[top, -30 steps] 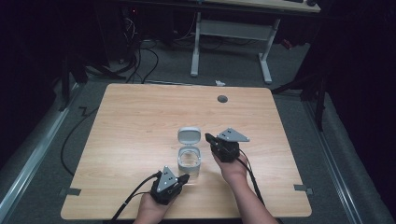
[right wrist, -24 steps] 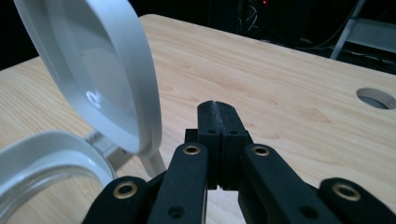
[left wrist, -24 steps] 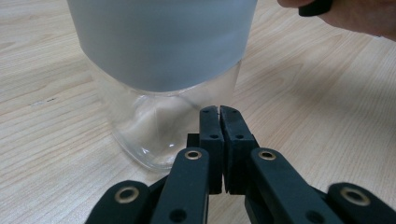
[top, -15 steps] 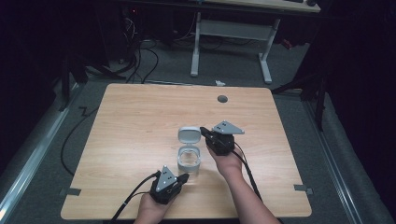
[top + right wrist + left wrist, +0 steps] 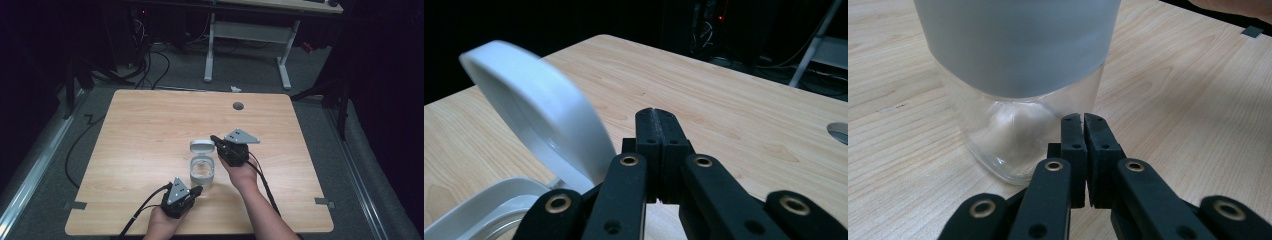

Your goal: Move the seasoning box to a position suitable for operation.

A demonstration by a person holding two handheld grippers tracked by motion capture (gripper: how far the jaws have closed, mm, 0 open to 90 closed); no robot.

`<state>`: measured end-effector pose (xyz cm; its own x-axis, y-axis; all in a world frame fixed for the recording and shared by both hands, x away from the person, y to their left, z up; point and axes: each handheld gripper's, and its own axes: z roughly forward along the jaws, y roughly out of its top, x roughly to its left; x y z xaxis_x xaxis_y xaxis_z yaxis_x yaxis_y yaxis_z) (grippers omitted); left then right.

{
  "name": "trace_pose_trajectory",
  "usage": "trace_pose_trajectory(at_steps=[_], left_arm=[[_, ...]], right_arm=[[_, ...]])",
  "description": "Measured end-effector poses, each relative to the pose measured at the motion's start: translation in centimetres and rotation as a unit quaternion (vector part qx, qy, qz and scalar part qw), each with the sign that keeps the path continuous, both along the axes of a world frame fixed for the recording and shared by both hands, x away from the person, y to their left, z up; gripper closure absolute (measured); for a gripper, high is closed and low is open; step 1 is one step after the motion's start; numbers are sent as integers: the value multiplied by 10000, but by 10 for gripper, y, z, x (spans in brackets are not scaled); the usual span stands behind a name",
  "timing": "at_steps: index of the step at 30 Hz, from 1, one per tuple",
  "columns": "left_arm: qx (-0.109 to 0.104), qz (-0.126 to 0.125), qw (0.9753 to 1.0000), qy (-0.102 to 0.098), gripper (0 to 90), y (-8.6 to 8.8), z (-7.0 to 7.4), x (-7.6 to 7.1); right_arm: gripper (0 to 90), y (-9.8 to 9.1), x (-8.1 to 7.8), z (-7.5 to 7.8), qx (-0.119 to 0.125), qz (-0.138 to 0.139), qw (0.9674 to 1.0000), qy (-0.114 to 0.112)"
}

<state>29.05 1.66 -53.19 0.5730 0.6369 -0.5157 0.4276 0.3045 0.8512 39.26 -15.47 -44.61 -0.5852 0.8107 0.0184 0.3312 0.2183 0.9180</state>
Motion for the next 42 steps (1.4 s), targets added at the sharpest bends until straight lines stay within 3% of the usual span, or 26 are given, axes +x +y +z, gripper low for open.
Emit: trace_pose_trajectory(at_steps=[16, 29, 31, 35, 36, 37, 40, 42], left_arm=[[0, -3, 10000, -6, 878, 0, 0, 0], [0, 0, 10000, 5, 877, 0, 0, 0], [-75, -2, 10000, 13, 873, 1, 1, 0], [22, -157, 9997, 209, 802, 10, 10, -4], [57, -166, 9998, 4, 795, 22, 18, -9], [57, -166, 9998, 4, 789, 22, 18, -9], [247, 179, 9995, -127, 771, 48, 20, -1], [441, 483, 9978, -75, 683, 68, 19, 11]], right_arm=[[900, 2, -27, 9, 31, 235, 9996, -180], [900, -2, -60, -5, -37, 375, 9992, -108], [898, -3, -64, -7, 0, 394, 9992, -117], [880, -18, -74, -7, 58, 236, 9995, -182], [880, -22, -74, -8, 72, 204, 9996, -172], [879, -29, -76, -11, 29, 112, 9998, -155], [875, -40, -76, -19, -16, -27, 10000, -62], [861, -66, -74, -36, -61, -376, 9991, 199]])
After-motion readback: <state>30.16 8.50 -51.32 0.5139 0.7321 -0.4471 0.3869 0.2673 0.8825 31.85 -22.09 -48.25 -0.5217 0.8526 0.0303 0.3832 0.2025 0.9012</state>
